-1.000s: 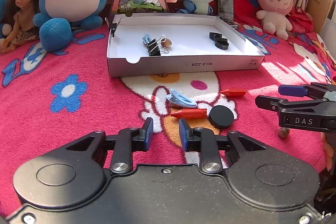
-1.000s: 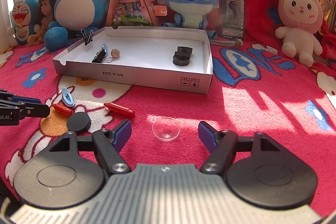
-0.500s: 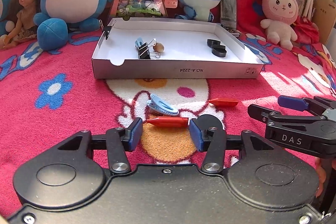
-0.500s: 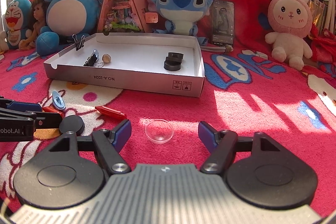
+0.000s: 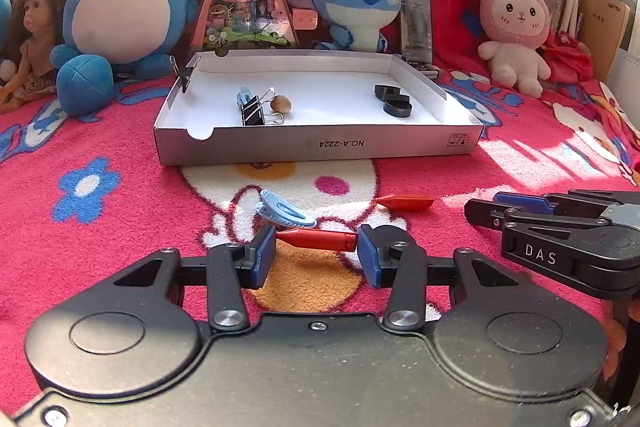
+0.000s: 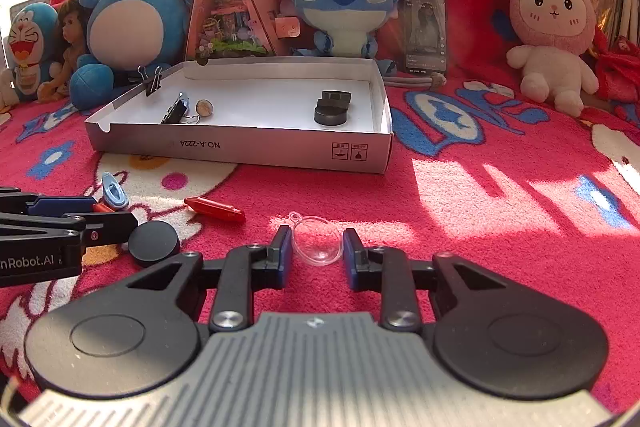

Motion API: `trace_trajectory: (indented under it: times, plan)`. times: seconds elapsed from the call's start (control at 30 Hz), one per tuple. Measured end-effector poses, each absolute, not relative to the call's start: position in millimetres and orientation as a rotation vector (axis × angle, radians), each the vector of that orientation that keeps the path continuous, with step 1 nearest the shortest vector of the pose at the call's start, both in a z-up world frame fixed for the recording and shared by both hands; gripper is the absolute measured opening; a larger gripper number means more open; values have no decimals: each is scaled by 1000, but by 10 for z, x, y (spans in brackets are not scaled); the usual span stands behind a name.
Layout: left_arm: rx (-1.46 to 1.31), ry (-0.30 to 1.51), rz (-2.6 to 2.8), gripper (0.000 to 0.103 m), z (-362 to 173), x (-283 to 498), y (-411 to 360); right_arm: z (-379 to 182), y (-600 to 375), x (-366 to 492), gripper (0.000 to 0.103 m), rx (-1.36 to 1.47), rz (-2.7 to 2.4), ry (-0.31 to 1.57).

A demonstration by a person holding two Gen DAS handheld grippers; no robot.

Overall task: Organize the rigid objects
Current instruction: 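Carry the red marker and the clear dome into the white box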

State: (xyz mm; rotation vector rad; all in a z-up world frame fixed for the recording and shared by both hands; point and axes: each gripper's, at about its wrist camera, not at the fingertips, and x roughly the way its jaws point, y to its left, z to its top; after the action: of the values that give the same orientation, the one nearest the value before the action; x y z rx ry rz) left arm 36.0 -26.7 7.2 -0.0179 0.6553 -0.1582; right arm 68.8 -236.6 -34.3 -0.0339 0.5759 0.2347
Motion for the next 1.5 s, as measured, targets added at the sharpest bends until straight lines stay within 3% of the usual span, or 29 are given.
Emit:
trace_trajectory:
  times: [0.93, 1.5]
  plan:
    - [-38, 590, -130, 42, 627, 860, 13, 84, -2441, 1095, 33, 52, 214, 515]
    - [-116, 694, -111, 42, 414, 1528, 115, 97, -2403, 1760, 33, 80, 185, 586]
